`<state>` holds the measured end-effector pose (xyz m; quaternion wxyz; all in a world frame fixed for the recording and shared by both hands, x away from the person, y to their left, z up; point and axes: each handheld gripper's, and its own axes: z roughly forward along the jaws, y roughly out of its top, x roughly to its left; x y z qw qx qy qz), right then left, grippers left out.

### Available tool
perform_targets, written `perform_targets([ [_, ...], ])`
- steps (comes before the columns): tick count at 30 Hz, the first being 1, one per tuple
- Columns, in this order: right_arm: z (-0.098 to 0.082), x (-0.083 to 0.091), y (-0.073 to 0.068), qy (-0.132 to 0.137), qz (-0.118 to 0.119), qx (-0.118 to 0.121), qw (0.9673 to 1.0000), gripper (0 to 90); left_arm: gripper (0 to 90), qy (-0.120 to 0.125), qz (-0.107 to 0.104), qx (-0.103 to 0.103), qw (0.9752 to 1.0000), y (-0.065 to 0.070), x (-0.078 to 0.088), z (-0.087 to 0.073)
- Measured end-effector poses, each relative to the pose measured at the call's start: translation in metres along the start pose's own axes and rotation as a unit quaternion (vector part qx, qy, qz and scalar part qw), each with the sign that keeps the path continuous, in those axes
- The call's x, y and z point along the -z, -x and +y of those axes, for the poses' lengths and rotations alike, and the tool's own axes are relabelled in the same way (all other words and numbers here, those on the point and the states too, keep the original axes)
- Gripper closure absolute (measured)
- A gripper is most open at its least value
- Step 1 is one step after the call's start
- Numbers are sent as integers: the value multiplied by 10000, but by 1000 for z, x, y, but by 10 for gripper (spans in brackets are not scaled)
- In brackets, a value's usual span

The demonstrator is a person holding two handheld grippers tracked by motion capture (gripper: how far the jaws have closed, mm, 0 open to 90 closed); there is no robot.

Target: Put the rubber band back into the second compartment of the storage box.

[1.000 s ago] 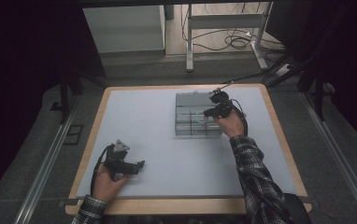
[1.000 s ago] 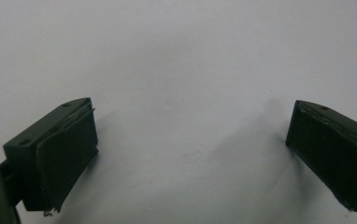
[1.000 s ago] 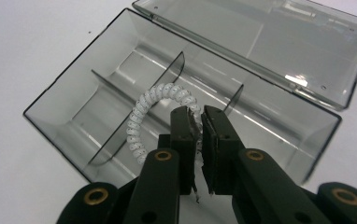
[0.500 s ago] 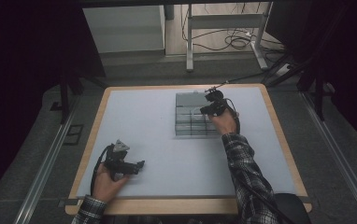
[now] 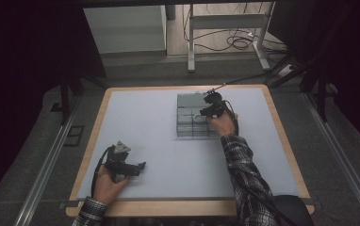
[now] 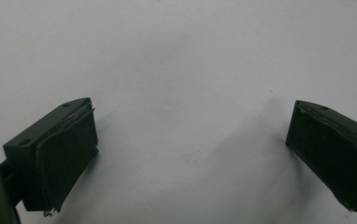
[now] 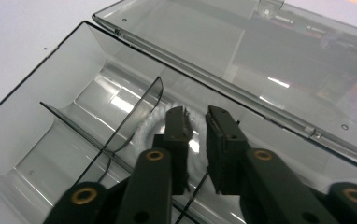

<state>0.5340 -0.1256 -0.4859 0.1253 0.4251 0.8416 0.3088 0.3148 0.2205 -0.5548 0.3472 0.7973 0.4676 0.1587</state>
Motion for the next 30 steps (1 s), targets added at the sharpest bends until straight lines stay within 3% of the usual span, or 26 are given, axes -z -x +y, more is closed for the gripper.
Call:
perform_targets([
  [20, -2, 11, -10, -79, 80, 307, 9995, 670, 24, -9, 8, -8, 10000, 0, 0, 0],
  [30, -5, 17, -10, -79, 75, 350, 9993, 643, 24, -14, 7, -13, 10000, 0, 0, 0],
])
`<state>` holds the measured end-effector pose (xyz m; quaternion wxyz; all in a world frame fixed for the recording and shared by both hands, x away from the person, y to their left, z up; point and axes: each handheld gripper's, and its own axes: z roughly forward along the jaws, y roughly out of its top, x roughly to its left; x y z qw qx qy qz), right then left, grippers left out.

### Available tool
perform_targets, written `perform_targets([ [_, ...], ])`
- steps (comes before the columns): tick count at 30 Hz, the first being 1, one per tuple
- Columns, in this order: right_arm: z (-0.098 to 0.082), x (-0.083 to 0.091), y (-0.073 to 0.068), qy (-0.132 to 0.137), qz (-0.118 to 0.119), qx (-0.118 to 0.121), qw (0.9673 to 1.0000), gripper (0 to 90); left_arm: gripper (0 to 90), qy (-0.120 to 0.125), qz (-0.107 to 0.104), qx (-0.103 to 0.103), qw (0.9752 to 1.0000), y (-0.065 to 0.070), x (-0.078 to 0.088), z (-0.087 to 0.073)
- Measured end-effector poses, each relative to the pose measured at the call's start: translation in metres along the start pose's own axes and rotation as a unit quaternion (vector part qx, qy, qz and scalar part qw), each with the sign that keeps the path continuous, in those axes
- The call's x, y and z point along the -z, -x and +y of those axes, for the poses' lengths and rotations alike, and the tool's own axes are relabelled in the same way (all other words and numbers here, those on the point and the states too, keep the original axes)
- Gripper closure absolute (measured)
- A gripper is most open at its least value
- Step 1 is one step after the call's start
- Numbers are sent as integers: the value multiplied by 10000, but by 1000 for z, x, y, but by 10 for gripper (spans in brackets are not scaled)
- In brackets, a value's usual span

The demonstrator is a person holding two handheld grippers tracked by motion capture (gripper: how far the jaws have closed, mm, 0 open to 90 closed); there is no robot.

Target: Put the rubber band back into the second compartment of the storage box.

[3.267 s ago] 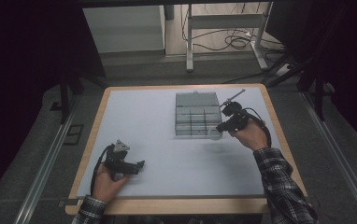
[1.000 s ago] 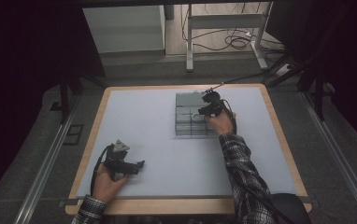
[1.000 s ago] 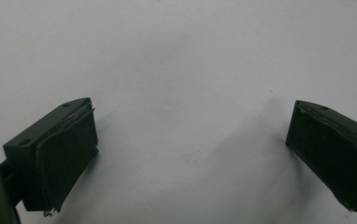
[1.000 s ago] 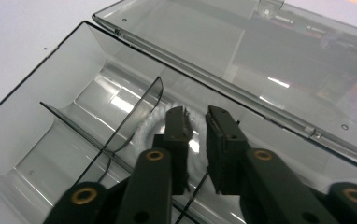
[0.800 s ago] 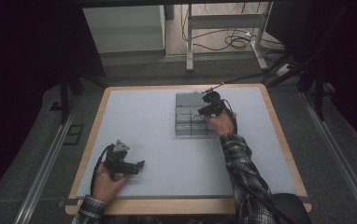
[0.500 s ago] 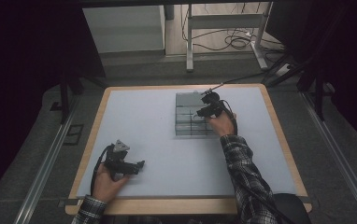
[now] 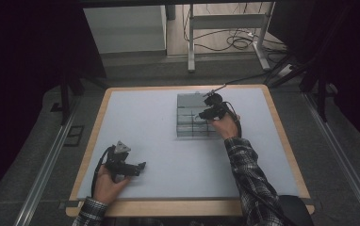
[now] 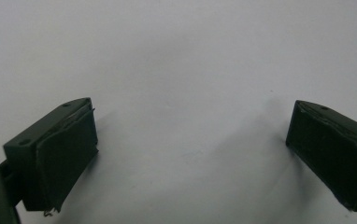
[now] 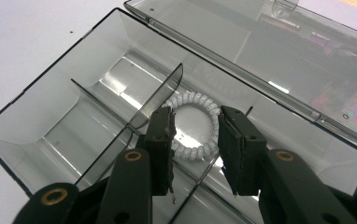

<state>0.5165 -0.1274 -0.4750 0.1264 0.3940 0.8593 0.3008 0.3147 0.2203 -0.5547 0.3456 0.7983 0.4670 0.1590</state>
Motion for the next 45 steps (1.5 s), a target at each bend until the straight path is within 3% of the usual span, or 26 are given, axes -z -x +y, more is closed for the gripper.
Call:
perform_targets([
  [45, -12, 26, -9, -28, 9, 230, 9997, 465, 24, -4, 6, -6, 10000, 0, 0, 0],
])
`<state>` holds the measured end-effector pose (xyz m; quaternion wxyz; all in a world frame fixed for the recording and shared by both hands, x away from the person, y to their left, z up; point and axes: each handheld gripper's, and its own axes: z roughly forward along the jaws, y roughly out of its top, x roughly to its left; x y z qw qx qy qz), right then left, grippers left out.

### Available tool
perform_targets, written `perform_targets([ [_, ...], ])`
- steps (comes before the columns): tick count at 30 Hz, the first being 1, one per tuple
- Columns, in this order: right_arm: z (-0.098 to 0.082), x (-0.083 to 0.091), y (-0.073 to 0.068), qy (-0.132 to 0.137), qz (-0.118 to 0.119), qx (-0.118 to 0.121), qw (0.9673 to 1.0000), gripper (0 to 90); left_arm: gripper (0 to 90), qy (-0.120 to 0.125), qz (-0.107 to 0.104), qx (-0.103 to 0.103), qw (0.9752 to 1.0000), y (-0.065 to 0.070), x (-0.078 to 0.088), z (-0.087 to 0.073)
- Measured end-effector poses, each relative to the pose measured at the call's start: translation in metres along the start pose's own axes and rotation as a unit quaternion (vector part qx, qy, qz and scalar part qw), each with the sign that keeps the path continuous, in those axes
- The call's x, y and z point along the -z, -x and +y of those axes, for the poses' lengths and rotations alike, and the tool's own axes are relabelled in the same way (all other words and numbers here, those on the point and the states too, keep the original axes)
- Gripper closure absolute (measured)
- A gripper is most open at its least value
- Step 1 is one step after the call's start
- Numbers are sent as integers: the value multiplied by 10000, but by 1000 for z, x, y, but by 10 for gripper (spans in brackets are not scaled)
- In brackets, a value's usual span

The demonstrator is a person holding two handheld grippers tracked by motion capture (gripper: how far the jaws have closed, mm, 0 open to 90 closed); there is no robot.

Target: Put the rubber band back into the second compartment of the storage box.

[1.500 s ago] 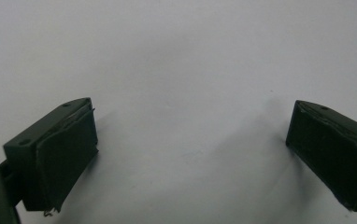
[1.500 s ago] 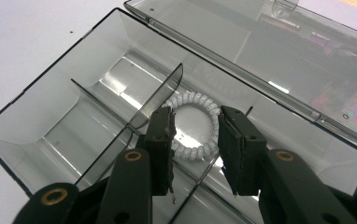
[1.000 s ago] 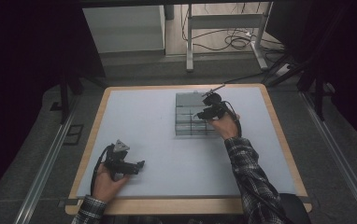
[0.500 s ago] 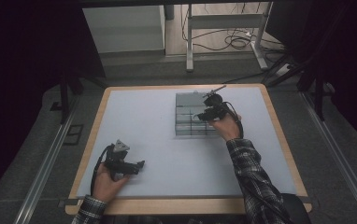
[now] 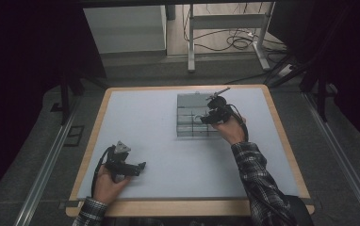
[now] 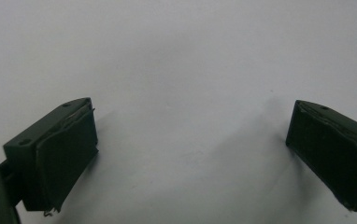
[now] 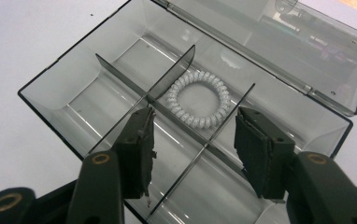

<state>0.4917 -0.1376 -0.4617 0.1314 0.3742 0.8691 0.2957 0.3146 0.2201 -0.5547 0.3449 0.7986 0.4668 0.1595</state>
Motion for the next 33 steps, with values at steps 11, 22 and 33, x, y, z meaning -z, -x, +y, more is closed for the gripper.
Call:
perform_targets([
  [11, -6, 6, -5, 18, 54, 99, 9999, 426, 24, 0, 2, -2, 10000, 0, 0, 0],
  [22, -14, 9, -6, -18, 83, 164, 9998, 387, 24, 0, 2, -3, 10000, 0, 0, 0],
  [33, -22, 16, -7, -24, 108, 170, 9998, 343, 24, 0, 4, -2, 10000, 0, 0, 0],
])
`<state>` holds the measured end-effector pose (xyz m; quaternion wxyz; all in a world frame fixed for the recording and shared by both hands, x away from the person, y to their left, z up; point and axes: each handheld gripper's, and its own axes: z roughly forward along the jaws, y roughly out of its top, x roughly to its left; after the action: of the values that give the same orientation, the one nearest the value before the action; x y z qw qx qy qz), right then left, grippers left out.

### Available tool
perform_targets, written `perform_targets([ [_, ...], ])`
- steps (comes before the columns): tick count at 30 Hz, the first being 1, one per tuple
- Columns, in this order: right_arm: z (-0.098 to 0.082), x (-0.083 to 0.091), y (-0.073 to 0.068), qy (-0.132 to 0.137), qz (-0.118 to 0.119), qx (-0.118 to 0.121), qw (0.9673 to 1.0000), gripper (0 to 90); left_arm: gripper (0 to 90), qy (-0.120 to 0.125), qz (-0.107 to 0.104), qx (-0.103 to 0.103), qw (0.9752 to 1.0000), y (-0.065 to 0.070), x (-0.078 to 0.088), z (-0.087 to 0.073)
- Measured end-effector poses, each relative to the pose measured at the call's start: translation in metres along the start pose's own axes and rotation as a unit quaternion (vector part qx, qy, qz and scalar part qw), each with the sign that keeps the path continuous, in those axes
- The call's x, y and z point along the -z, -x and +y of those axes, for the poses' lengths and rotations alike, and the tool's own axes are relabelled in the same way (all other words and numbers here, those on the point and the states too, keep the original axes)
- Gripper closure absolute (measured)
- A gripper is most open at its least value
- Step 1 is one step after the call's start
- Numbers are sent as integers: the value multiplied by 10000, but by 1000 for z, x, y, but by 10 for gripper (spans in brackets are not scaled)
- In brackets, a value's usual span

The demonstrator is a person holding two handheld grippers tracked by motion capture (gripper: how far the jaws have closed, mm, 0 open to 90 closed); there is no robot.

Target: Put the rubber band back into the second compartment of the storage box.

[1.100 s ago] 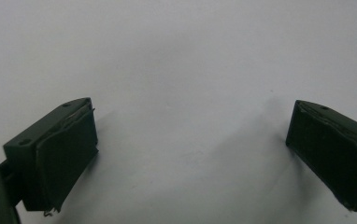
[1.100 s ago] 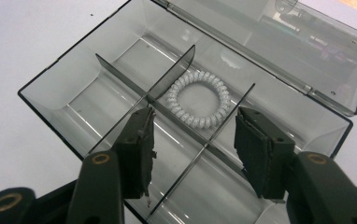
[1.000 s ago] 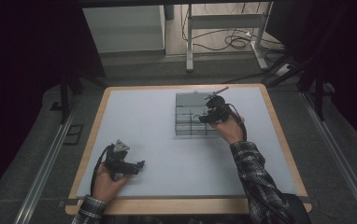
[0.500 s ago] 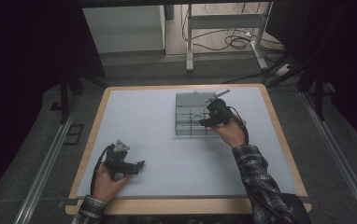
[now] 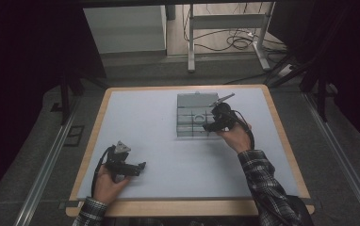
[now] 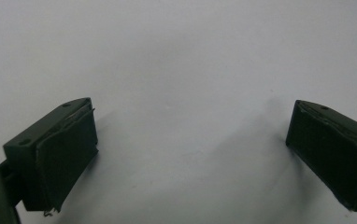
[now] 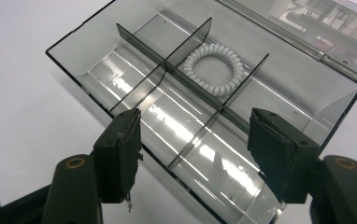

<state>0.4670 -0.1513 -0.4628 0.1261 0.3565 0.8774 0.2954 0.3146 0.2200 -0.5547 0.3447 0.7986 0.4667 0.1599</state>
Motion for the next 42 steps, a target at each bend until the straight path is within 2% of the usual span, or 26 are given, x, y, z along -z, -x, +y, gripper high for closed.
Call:
perform_targets([
  [24, -23, 13, 3, -37, 41, -22, 10000, 210, 24, 0, -1, 1, 10000, 0, 0, 0],
  [42, -45, 28, 6, -38, 26, -125, 9999, 176, 24, -7, 2, -2, 10000, 0, 0, 0],
])
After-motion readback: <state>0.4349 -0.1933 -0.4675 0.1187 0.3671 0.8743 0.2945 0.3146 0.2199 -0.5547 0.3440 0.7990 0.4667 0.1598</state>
